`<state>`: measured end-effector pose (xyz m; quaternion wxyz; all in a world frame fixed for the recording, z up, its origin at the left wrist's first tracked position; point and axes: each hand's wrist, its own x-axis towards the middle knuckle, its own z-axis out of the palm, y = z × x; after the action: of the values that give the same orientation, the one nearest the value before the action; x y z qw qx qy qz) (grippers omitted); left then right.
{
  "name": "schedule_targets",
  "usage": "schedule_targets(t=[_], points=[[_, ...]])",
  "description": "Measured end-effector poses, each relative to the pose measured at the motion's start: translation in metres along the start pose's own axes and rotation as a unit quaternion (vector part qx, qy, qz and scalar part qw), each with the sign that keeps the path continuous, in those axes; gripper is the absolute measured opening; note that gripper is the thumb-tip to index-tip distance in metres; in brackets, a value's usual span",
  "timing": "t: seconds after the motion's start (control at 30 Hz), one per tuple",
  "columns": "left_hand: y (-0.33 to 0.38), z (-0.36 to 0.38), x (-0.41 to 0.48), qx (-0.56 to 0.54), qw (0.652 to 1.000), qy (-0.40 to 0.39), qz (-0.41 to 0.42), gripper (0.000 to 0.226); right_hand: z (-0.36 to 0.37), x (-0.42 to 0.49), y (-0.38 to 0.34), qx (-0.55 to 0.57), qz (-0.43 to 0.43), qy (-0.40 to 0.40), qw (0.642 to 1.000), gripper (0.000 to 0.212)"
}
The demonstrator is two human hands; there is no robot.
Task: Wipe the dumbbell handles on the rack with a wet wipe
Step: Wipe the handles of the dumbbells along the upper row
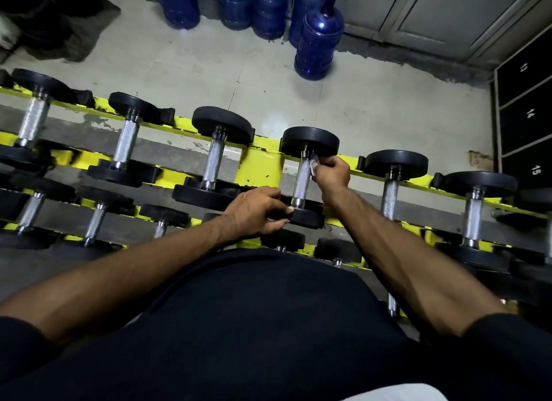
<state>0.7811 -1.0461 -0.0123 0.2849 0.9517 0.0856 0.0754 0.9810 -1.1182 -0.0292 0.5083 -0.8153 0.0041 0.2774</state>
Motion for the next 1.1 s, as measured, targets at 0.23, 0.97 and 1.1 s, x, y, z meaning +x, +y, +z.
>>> schedule_targets(t=[0.23, 0.97, 1.1], points=[[-0.002, -0.002, 0.001, 0.001, 1.000, -0.009, 0.002, 0.025, -0.029, -0.007, 0.007, -0.055, 0.134, -0.192, 0.971, 0.017], [-0.002, 0.000, 0.000, 0.013, 1.000, -0.007, 0.009, 0.022, 0.036, -0.040, -0.047, -0.745, -0.368, -0.217, 0.512, 0.010], [-0.002, -0.001, 0.000, 0.011, 1.000, -0.009, 0.016, 0.021, 0.015, -0.032, -0.039, -0.664, -0.365, -0.310, 0.573, 0.009]])
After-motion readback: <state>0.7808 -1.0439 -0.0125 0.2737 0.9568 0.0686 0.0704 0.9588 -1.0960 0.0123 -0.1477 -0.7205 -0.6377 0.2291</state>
